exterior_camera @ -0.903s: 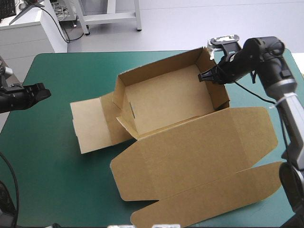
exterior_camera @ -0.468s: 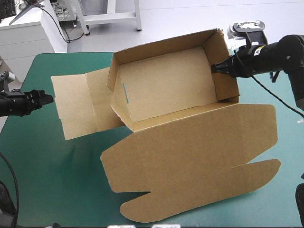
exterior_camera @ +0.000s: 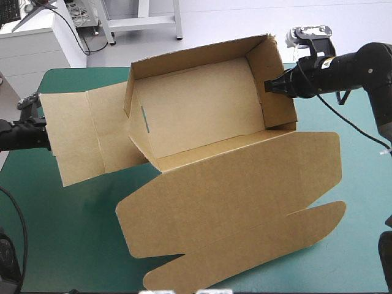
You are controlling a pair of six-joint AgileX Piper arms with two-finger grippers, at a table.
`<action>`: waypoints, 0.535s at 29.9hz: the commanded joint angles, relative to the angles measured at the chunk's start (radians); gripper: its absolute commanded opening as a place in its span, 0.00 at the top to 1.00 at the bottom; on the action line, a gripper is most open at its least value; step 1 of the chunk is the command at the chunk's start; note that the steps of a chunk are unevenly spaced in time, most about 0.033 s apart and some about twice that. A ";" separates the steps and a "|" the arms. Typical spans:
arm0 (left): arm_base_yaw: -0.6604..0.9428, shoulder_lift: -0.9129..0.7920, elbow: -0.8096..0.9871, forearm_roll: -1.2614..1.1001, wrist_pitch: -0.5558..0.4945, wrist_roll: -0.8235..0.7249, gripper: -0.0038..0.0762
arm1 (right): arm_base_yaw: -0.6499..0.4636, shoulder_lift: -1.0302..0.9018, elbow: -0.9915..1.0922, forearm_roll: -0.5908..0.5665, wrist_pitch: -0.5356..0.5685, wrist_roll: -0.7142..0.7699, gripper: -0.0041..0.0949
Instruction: Fold the box
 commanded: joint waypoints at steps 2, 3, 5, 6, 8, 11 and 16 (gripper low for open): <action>-0.086 -0.037 -0.014 -0.194 0.008 0.085 0.27 | -0.009 0.001 -0.030 0.062 -0.114 -0.002 0.98; -0.099 -0.037 -0.014 -0.225 0.019 0.109 0.27 | -0.009 0.011 -0.030 0.062 -0.117 -0.002 0.98; -0.120 -0.037 -0.014 -0.309 0.063 0.178 0.27 | -0.009 0.030 -0.030 0.062 -0.119 -0.002 0.98; -0.127 -0.037 -0.014 -0.348 0.089 0.202 0.27 | -0.009 0.035 -0.030 0.062 -0.121 -0.002 0.98; -0.131 -0.037 -0.014 -0.420 0.145 0.287 0.27 | -0.009 0.052 -0.030 0.062 -0.130 0.001 0.98; -0.131 -0.037 -0.014 -0.500 0.217 0.359 0.27 | -0.009 0.070 -0.028 0.061 -0.157 0.003 0.98; -0.147 -0.037 -0.014 -0.586 0.227 0.359 0.27 | -0.009 0.083 -0.028 0.061 -0.164 0.010 0.98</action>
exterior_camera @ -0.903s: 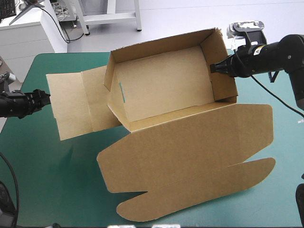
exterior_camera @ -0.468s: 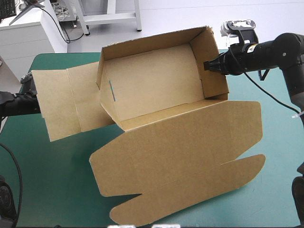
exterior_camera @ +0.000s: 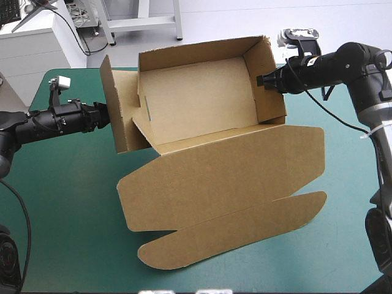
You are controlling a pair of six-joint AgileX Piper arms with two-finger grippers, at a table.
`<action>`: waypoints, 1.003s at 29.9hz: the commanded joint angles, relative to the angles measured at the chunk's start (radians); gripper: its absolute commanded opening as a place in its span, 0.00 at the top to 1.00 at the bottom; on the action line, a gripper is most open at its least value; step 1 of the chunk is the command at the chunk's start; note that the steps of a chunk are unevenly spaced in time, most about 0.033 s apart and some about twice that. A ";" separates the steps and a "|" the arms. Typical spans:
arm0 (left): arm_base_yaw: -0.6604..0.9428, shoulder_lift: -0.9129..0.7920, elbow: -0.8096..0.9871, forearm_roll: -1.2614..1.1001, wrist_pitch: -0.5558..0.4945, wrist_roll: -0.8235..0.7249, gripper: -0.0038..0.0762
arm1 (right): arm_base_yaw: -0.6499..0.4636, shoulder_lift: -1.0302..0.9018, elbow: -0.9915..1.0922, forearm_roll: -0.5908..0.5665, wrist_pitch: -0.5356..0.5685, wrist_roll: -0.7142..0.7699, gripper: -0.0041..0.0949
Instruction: Fold the box
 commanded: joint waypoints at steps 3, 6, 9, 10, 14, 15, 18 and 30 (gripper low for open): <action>-0.039 -0.037 -0.023 -0.148 0.099 0.011 0.27 | -0.009 -0.041 -0.026 0.049 -0.057 0.013 0.98; -0.070 -0.037 -0.023 -0.195 0.099 0.002 0.27 | -0.009 -0.041 -0.026 0.045 -0.057 0.013 0.98; -0.103 -0.037 -0.027 -0.258 0.099 0.002 0.27 | -0.009 -0.041 -0.026 0.022 -0.059 0.013 0.98; -0.116 -0.039 -0.031 -0.263 0.099 0.002 0.27 | -0.009 -0.041 -0.026 0.009 -0.059 0.013 0.97; -0.143 -0.043 -0.054 -0.259 0.100 -0.011 0.27 | -0.009 -0.041 -0.026 -0.017 -0.059 0.014 0.97; -0.148 -0.047 -0.060 -0.259 0.100 -0.012 0.27 | -0.009 -0.041 -0.026 -0.021 -0.059 0.014 0.97; -0.165 -0.054 -0.065 -0.259 0.100 -0.013 0.27 | -0.007 -0.041 -0.026 -0.034 -0.059 0.022 0.98; -0.238 -0.055 -0.065 -0.267 0.089 -0.043 0.27 | 0.005 -0.041 -0.026 -0.049 -0.063 0.026 0.97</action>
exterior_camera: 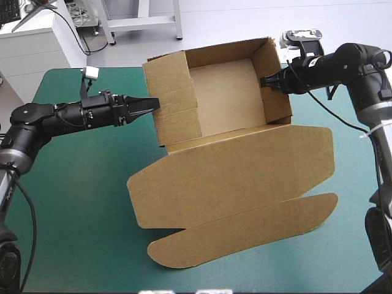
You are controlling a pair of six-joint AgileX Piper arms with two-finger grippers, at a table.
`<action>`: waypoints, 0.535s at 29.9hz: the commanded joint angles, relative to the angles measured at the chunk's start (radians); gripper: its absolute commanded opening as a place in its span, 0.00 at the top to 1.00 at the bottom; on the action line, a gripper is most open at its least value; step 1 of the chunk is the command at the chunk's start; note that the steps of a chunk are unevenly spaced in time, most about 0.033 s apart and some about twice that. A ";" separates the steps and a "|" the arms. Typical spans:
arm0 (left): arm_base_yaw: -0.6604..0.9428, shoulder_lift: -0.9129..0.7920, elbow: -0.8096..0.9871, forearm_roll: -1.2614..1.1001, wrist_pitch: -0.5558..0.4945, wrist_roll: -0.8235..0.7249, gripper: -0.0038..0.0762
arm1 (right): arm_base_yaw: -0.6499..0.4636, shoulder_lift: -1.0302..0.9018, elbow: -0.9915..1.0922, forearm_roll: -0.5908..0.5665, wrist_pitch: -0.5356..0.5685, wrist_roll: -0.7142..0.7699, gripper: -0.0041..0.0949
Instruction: Fold the box
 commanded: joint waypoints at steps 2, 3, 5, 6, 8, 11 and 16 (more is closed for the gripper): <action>-0.018 -0.042 -0.035 -0.081 0.081 -0.050 0.27 | 0.007 -0.044 -0.027 0.027 -0.058 0.009 0.97; -0.025 -0.047 -0.035 -0.063 0.063 -0.070 0.27 | 0.015 -0.044 -0.027 0.024 -0.058 0.009 0.97; -0.043 -0.058 -0.039 0.011 -0.012 -0.137 0.27 | 0.027 -0.044 -0.027 -0.010 -0.058 0.016 0.97; -0.055 -0.064 -0.046 0.062 -0.039 -0.185 0.27 | 0.036 -0.044 -0.027 -0.025 -0.058 0.016 0.96; -0.097 -0.073 -0.075 0.227 -0.100 -0.340 0.27 | 0.053 -0.044 -0.027 -0.058 -0.058 0.016 0.95; -0.176 -0.075 -0.122 0.457 -0.181 -0.514 0.27 | 0.073 -0.044 -0.027 -0.064 -0.069 0.023 0.95; -0.290 -0.075 -0.194 0.769 -0.337 -0.814 0.27 | 0.107 -0.046 -0.027 -0.115 -0.064 0.026 0.95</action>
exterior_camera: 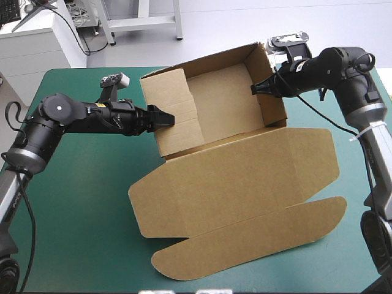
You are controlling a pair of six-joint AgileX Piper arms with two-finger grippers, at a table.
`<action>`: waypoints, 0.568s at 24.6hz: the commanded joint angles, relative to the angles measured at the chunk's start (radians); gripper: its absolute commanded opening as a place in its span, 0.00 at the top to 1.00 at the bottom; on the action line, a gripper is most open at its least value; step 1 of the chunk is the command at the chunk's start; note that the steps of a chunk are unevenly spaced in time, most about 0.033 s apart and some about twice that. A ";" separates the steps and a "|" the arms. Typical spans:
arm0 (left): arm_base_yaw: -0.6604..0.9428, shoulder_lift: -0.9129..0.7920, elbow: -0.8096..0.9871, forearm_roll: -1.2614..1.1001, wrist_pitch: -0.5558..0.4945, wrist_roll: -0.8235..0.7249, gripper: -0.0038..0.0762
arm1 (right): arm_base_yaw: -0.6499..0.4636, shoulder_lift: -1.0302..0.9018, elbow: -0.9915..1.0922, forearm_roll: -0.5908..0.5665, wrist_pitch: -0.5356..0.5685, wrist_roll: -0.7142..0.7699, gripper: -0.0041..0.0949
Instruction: Fold the box
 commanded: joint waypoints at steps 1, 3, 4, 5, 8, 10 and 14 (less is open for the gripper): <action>-0.074 -0.040 -0.066 0.164 -0.138 -0.235 0.28 | 0.029 -0.047 -0.027 -0.012 -0.049 0.020 0.95; -0.108 -0.040 -0.066 0.263 -0.187 -0.354 0.33 | 0.040 -0.047 -0.027 -0.034 -0.047 0.034 0.95; -0.124 -0.038 -0.066 0.311 -0.208 -0.411 0.36 | 0.048 -0.047 -0.027 -0.038 -0.047 0.036 0.95; -0.147 -0.036 -0.066 0.367 -0.238 -0.470 0.41 | 0.058 -0.047 -0.027 -0.040 -0.049 0.036 0.95; -0.175 -0.036 -0.066 0.370 -0.234 -0.475 0.47 | 0.057 -0.047 -0.027 -0.036 -0.049 0.043 0.96; -0.182 -0.036 -0.066 0.370 -0.230 -0.475 0.48 | 0.057 -0.047 -0.027 -0.039 -0.049 0.043 0.96; -0.187 -0.012 -0.066 0.368 -0.228 -0.417 0.86 | 0.057 -0.047 -0.027 -0.035 -0.045 0.048 0.96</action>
